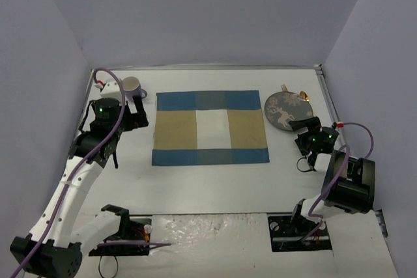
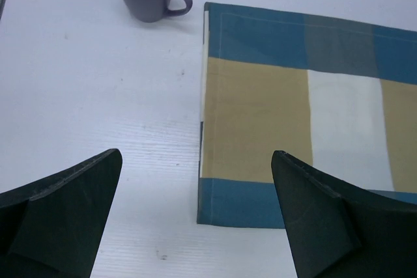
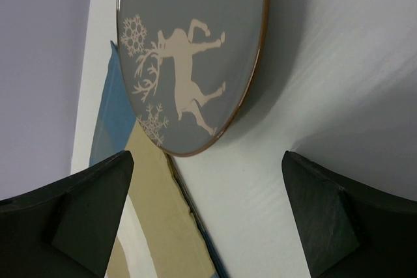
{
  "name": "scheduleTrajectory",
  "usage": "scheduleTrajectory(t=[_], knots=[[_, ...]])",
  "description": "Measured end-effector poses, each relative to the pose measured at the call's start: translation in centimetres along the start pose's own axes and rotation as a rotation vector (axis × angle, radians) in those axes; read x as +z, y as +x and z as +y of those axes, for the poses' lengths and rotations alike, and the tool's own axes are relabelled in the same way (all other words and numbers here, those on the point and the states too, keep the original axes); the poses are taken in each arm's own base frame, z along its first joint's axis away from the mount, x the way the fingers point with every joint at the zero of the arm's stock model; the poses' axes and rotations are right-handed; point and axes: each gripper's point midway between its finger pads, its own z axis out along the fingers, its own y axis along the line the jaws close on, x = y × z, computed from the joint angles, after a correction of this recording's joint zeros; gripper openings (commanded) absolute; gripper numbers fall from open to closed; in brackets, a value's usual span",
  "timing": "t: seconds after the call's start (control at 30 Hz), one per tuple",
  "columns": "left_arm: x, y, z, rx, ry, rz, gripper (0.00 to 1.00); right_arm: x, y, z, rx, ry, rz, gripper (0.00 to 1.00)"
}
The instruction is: Set the dinner table for one person
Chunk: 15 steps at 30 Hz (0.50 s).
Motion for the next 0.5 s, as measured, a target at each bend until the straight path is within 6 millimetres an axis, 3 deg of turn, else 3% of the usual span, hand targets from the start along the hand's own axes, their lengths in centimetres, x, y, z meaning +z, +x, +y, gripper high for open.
scheduleTrajectory(t=[0.2, 0.5], knots=[[0.0, 2.2, 1.8, 0.037, -0.066, 0.031, 0.97, 1.7, -1.3, 0.6, 0.062, -0.026, -0.039, 0.93], [0.0, 2.1, 2.6, 0.053, -0.109, 0.021, 0.97, 3.9, -2.4, 1.3, 0.145, -0.087, -0.079, 0.78]])
